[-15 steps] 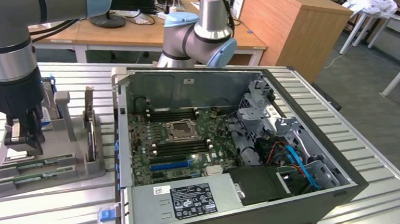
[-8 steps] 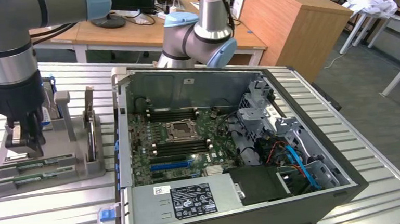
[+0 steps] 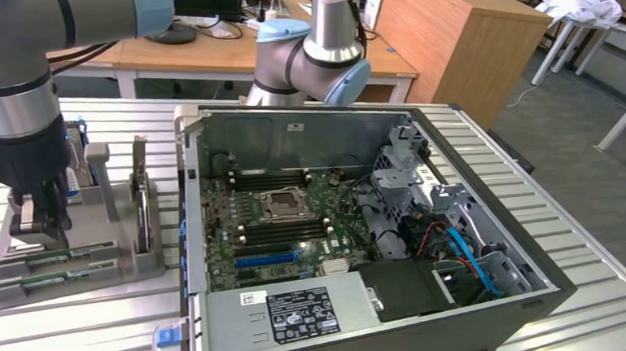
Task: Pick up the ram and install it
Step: 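Pick up the ram and move it above insertion slot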
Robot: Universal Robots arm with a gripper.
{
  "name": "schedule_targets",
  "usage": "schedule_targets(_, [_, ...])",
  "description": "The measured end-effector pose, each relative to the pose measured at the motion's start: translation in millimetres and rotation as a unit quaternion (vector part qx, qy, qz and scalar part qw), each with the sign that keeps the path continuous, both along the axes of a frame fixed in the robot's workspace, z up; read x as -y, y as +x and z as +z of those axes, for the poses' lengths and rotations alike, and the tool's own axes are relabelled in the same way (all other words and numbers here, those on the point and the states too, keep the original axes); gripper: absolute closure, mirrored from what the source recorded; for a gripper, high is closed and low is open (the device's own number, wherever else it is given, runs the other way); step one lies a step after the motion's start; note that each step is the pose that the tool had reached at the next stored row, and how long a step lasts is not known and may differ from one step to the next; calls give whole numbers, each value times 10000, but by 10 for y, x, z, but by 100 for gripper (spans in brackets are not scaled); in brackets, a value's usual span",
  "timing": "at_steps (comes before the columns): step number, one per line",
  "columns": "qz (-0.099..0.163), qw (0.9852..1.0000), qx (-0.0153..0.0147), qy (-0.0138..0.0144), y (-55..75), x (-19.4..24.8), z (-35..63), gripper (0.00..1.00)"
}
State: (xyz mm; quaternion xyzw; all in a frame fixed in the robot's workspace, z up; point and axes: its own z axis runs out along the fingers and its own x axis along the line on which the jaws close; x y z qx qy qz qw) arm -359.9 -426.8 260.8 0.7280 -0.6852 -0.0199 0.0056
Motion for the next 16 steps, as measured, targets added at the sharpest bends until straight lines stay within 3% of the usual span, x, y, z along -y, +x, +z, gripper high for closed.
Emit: schedule_targets(16, [0,10000,0,0,-8,13,-107,64])
